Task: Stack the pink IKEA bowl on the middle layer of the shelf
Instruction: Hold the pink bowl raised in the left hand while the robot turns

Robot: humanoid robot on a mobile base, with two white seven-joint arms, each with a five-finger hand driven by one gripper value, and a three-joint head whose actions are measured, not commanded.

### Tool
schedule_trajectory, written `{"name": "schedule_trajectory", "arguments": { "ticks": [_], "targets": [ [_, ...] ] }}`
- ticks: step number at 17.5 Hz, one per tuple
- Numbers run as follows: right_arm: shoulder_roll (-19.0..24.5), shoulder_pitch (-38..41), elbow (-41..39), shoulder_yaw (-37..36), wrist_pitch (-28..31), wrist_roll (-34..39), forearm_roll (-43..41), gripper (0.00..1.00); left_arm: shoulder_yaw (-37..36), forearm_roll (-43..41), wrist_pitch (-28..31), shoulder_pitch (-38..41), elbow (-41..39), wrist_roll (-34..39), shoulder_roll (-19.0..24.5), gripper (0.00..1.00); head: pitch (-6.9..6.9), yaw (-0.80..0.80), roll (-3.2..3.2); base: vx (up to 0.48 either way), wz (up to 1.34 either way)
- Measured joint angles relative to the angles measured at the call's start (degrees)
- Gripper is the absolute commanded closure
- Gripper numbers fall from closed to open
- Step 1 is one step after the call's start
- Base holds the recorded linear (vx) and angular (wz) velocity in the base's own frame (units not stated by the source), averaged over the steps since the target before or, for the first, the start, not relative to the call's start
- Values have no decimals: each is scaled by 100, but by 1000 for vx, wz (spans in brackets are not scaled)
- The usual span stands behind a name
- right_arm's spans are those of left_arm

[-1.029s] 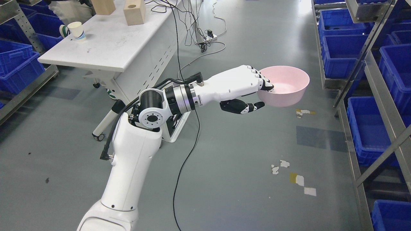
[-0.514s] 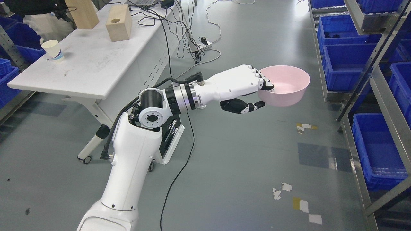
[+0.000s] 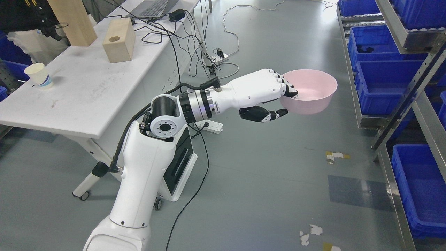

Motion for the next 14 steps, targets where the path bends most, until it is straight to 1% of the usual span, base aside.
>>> {"name": "schedule_trajectory", "arguments": {
  "ticks": [6,8,11,14],
  "targets": [
    [0,-2,0,0,16,-1,0,0,-20,4,-122,-18,2,1,-1,97,0,0,0,227,-225],
    [0,0,0,0,19,-1,0,0,-29,5,-130,-21,3,1,-1,97,0,0,0,148,-553],
    [0,-1,0,0,19,-1,0,0,-42,6,-131,-40,4,1,-1,97,0,0,0,102,-820],
    [0,0,0,0,19,-2,0,0,-55,6,-143,-92,5,5,-1,97,0,0,0,52,-1208]
  ]
}}
